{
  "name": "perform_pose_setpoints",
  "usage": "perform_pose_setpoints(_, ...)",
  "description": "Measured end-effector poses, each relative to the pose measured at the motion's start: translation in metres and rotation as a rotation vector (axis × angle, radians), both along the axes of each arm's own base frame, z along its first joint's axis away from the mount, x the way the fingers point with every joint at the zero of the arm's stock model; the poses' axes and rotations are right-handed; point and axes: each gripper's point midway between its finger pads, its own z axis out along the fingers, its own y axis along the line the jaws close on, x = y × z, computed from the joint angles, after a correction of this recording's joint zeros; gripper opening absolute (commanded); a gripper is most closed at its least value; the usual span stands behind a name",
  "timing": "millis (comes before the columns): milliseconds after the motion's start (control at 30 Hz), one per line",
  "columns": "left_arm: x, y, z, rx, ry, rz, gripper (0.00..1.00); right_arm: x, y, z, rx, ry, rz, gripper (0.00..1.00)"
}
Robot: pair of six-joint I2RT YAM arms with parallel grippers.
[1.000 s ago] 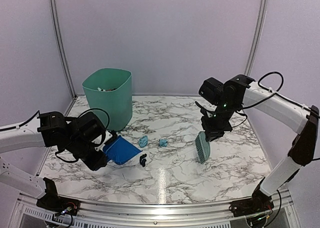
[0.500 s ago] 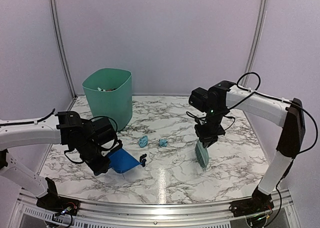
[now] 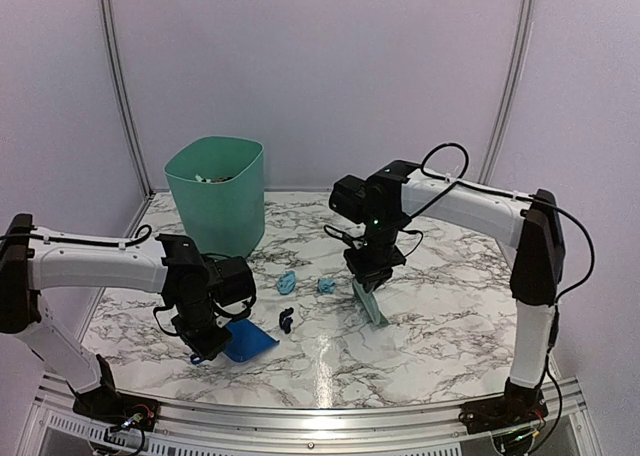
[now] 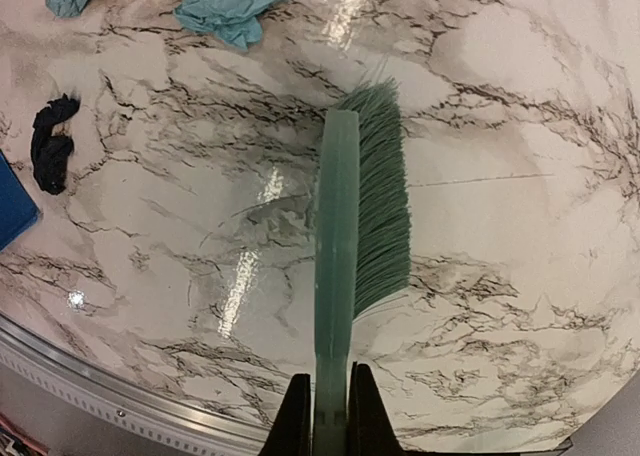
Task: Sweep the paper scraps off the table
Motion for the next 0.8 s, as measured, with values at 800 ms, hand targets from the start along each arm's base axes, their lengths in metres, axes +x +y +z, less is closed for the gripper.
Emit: perform_pose_setpoints(800,0.020,-0.051,-0.006,-0.037,0.051,-0.124,0.00,0.005,0.103,-0.009,0.247,-0.021,0.130,0.00)
